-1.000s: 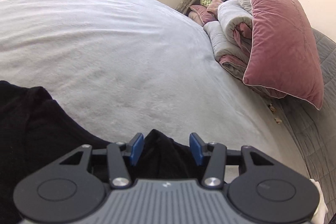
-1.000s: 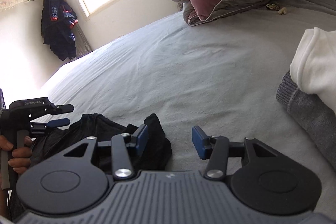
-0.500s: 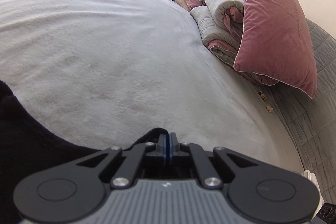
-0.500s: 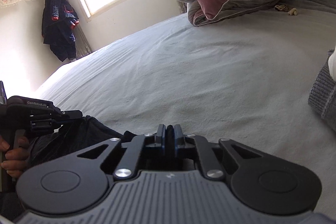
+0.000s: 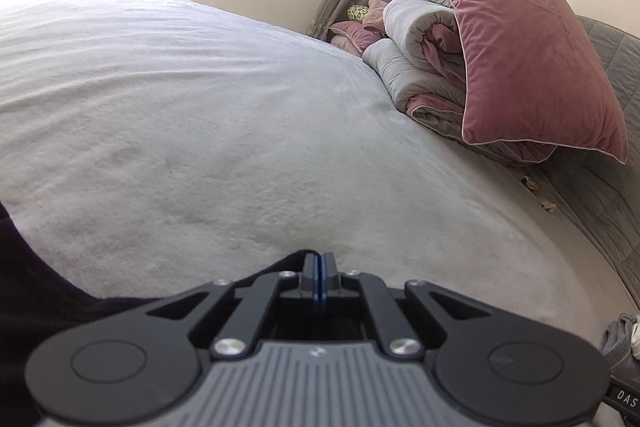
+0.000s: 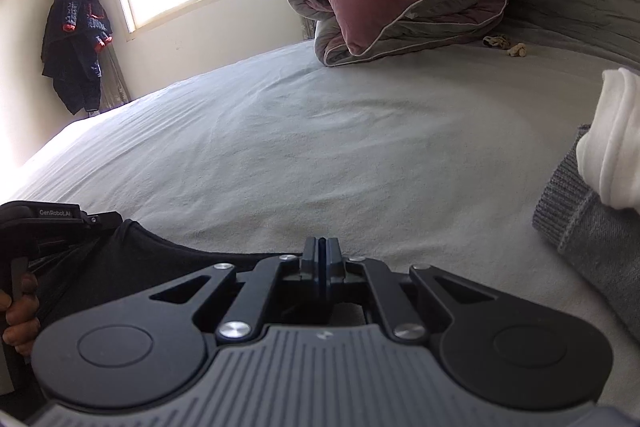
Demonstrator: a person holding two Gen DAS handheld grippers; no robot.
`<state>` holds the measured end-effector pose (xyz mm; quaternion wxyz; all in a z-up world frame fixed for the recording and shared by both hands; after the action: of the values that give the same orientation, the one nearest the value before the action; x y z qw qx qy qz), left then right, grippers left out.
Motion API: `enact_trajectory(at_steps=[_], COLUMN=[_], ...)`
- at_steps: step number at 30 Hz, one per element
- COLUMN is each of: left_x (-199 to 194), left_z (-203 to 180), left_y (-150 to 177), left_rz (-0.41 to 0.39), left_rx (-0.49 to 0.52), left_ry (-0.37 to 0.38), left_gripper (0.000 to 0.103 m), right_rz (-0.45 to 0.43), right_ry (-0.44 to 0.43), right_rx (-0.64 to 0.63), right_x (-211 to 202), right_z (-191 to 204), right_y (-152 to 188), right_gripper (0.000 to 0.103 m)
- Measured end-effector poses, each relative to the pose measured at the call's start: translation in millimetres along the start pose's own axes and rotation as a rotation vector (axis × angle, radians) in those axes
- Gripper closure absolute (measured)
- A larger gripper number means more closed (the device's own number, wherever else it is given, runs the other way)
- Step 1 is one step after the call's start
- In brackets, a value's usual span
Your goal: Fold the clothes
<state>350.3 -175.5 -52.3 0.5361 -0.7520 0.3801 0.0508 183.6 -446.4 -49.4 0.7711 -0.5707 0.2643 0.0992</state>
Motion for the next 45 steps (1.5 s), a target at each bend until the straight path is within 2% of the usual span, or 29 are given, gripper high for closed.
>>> enact_trajectory(at_steps=[1, 2, 3, 5, 6, 8, 10, 14, 16, 18, 22, 27, 29, 34, 37, 45], left_x=[-1, -3, -4, -10, -15, -27, -42, -72, -84, -94, -105, -98, -94, -83, -79, -73], left_z=[-2, -6, -10, -16, -20, -31, -46, -83, -98, -110, -128, -143, -149, -161, -167, -176], left_y=[-1, -2, -3, -4, -5, -5, 0, 26, 42, 57, 76, 94, 103, 120, 120, 120], left_rz=[0.005, 0.012, 0.023, 0.039, 0.041, 0.039, 0.042, 0.067, 0.082, 0.101, 0.146, 0.226, 0.263, 0.268, 0.249, 0.203], left_rx=[0.01, 0.023, 0.033, 0.046, 0.058, 0.103, 0.176, 0.388, 0.473, 0.537, 0.622, 0.706, 0.744, 0.842, 0.856, 0.861], left_ry=[-0.007, -0.014, -0.014, -0.008, -0.007, 0.007, 0.044, 0.154, 0.219, 0.279, 0.38, 0.439, 0.452, 0.401, 0.377, 0.323], left_gripper=[0.101, 0.096, 0.092, 0.071, 0.068, 0.066, 0.066, 0.066, 0.066, 0.066, 0.066, 0.067, 0.068, 0.071, 0.071, 0.073], right_rz=[0.003, 0.004, 0.008, 0.022, 0.025, 0.037, 0.052, 0.073, 0.085, 0.103, 0.147, 0.238, 0.259, 0.251, 0.263, 0.16], right_ry=[-0.013, -0.029, -0.046, -0.074, -0.084, -0.106, -0.123, -0.195, -0.244, -0.249, -0.256, -0.315, -0.343, -0.389, -0.351, -0.355], right_rx=[0.018, 0.036, 0.051, 0.055, 0.058, 0.08, 0.108, 0.157, 0.202, 0.208, 0.175, 0.077, 0.036, 0.011, 0.016, 0.219], right_x=[-1, -4, -7, -14, -17, -21, -25, -31, -28, -25, -24, -38, -44, -49, -41, -11], right_z=[-2, -3, -5, -6, -7, -13, -22, -36, -41, -42, -37, -34, -32, -26, -25, -38], right_y=[-1, -1, -2, -5, -7, -10, -13, -17, -16, -15, -13, -10, -7, -5, -4, -3], right_gripper=[0.096, 0.095, 0.089, 0.089, 0.088, 0.084, 0.072, 0.071, 0.071, 0.071, 0.071, 0.071, 0.07, 0.063, 0.063, 0.063])
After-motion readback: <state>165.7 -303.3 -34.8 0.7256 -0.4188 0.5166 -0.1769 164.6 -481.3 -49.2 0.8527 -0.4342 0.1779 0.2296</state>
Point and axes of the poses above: each gripper's, at about its wrist camera, not at the fingertips, and x roughly the way its jaws point, z to its left, y to its underside, the point moved 1 cm from there along x, roughly the way its jaws point, and after that the axes turned 6 degrees about y, right-handed, at the moved point
